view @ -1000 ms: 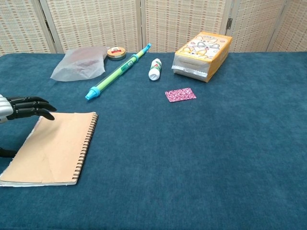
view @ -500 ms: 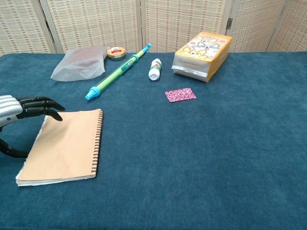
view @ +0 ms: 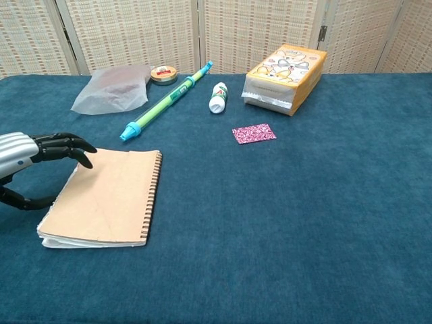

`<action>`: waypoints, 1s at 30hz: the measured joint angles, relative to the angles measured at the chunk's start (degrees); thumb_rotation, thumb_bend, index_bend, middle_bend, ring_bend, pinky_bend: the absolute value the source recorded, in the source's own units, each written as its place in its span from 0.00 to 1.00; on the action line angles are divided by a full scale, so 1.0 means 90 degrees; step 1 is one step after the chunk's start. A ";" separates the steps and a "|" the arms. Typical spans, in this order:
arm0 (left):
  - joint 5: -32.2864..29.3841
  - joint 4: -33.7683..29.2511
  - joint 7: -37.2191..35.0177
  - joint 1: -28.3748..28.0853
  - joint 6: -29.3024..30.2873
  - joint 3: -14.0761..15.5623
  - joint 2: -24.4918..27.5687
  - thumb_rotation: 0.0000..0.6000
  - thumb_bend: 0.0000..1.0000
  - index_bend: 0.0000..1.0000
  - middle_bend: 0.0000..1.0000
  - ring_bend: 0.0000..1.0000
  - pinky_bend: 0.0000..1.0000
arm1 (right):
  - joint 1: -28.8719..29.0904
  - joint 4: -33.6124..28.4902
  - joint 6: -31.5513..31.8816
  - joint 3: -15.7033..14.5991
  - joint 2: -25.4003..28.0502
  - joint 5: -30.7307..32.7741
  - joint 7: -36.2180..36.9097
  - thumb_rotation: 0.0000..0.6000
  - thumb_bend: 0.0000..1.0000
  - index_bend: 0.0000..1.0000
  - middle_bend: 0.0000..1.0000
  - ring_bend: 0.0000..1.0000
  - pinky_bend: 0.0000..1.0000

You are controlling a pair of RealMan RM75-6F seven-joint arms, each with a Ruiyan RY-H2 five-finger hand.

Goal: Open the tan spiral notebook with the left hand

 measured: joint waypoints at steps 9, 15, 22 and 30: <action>-0.0116 -0.0134 -0.0297 -0.0169 0.0138 -0.0100 -0.0088 1.00 0.46 0.30 0.19 0.14 0.26 | -0.0004 0.0062 0.0001 0.0018 -0.0024 0.0029 0.0061 1.00 0.12 0.17 0.17 0.13 0.22; -0.0124 -0.0276 -0.0471 -0.0360 0.0326 -0.0123 -0.0126 1.00 0.55 0.32 0.19 0.14 0.26 | -0.0028 0.0119 0.0029 0.0017 -0.0034 0.0038 0.0122 1.00 0.12 0.17 0.17 0.13 0.22; 0.0031 -0.0479 -0.0469 -0.0529 0.0612 -0.0001 -0.0123 1.00 0.68 0.51 0.19 0.14 0.26 | -0.0070 0.0203 0.0092 0.0008 -0.0038 0.0024 0.0237 1.00 0.12 0.17 0.17 0.13 0.22; 0.0106 -0.0696 -0.0315 -0.0566 0.0699 0.0071 -0.0029 1.00 0.73 0.64 0.20 0.14 0.28 | -0.0102 0.0283 0.0159 0.0000 -0.0047 -0.0019 0.0344 1.00 0.12 0.17 0.17 0.13 0.22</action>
